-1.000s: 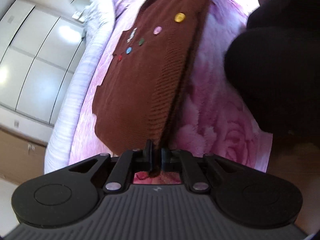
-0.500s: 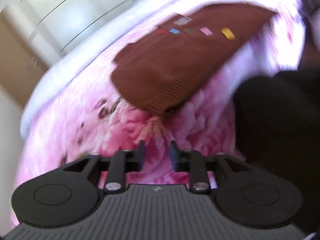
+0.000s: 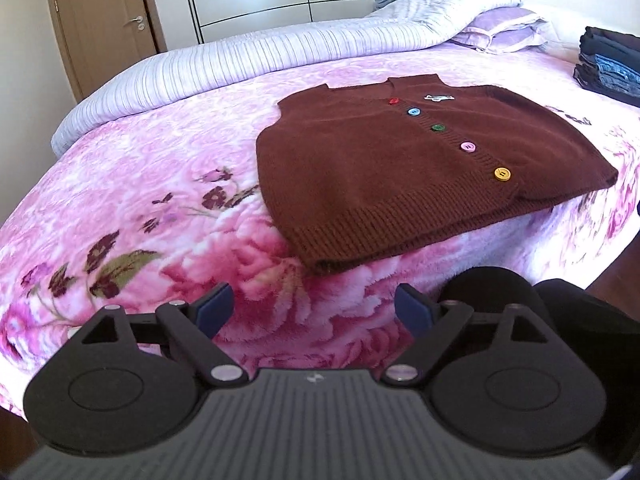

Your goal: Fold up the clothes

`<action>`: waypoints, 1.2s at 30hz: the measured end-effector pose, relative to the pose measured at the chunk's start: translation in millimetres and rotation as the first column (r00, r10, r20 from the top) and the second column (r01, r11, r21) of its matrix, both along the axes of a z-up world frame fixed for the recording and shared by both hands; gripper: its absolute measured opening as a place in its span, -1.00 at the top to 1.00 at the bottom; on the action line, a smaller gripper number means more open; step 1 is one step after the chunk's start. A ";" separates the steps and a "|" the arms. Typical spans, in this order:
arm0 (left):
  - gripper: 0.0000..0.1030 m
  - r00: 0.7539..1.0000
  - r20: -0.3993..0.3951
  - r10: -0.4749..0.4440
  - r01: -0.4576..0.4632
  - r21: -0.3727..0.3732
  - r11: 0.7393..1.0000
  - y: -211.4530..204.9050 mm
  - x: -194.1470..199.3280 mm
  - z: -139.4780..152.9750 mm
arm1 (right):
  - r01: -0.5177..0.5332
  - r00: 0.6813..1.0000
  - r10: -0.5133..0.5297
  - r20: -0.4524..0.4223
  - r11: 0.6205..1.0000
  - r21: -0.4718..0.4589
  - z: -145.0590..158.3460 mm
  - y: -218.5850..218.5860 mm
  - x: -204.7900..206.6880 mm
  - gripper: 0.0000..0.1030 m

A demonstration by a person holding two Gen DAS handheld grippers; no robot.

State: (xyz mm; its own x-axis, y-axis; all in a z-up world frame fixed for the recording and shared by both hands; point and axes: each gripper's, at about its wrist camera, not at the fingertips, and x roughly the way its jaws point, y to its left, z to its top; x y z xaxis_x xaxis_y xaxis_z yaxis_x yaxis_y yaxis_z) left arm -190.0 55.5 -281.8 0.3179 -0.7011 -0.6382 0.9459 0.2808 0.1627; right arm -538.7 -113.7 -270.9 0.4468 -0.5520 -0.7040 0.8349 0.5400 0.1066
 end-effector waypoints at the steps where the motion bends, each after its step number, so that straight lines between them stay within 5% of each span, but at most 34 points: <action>1: -0.69 1.000 -0.001 0.000 0.000 -0.001 1.000 0.5 0.5 0.2 | -0.007 1.000 0.007 0.008 1.000 0.004 -1.1 1.1 1.7 -0.54; 36: -0.70 1.000 0.005 0.016 -0.016 -0.012 1.000 -2.6 5.0 -4.9 | -0.044 0.998 0.045 -0.038 0.999 0.026 -16.6 -0.6 20.8 -0.55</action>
State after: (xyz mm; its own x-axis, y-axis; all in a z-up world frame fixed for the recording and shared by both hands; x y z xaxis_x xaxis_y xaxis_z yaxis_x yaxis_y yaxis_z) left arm -185.0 52.9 -286.7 0.3326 -0.7032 -0.6283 0.9403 0.2981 0.1642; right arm -517.9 -114.3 -287.5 0.4432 -0.5139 -0.7345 0.8138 0.5743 0.0892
